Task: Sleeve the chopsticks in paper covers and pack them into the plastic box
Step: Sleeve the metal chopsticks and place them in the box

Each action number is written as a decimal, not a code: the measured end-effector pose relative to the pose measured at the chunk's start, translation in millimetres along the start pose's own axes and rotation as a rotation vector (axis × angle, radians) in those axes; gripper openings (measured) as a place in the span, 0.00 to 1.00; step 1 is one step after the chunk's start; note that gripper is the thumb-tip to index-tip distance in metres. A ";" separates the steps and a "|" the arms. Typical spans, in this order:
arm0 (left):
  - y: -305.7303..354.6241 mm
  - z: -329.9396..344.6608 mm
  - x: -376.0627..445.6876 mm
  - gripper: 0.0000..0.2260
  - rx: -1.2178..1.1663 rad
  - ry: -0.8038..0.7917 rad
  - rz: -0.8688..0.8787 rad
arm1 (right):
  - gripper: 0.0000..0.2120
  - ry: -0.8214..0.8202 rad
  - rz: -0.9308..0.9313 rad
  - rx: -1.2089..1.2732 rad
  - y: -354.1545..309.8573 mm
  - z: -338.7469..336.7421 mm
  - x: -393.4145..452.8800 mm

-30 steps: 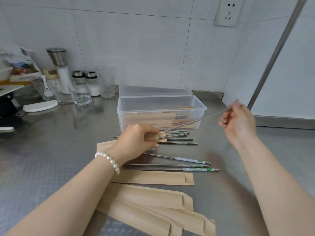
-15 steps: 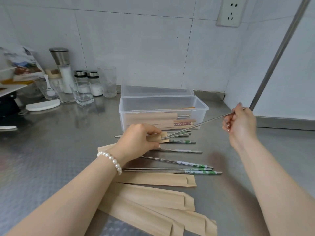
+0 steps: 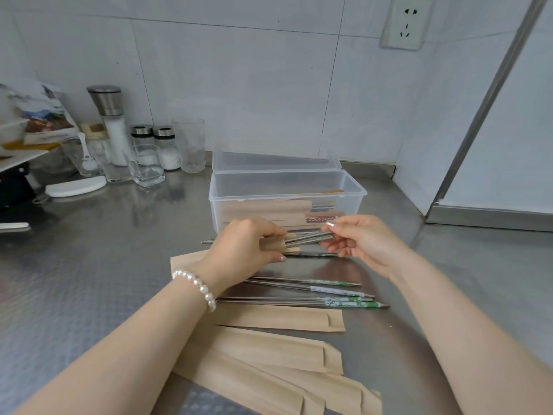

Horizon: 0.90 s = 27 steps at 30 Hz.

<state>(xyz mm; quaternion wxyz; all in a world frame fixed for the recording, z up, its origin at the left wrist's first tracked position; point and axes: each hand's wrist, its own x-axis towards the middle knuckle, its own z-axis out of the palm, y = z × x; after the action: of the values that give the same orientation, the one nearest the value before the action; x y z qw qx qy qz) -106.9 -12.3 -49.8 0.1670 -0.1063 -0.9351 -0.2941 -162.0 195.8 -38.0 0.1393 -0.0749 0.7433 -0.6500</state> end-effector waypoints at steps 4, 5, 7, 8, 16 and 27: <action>3.7 1.5 -1.2 0.19 -0.004 0.007 0.035 | 0.05 -0.039 -0.048 -0.043 -0.6 10.7 -3.4; 3.9 2.1 -1.2 0.19 -0.005 0.007 0.044 | 0.03 -0.062 -0.060 -0.044 -0.9 11.9 -4.1; 5.0 1.6 -1.1 0.19 -0.010 0.011 0.051 | 0.03 -0.107 -0.076 -0.038 -1.3 12.1 -4.5; 5.4 0.2 -0.8 0.20 -0.015 0.016 0.048 | 0.04 -0.114 -0.080 -0.031 -1.9 10.7 -4.3; -6.4 -43.4 2.7 0.20 -0.190 0.340 -0.162 | 0.06 0.000 -0.083 0.189 -13.8 -27.5 -6.0; -3.2 -31.7 9.5 0.23 -0.860 0.192 -0.407 | 0.15 0.091 -0.129 0.117 -7.4 -10.9 -1.8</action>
<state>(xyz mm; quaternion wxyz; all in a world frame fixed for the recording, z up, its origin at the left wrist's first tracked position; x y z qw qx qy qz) -108.7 -32.5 -23.4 0.1326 0.0470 -0.7108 -0.6891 -164.1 205.5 -29.2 0.0674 -0.0849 0.7033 -0.7026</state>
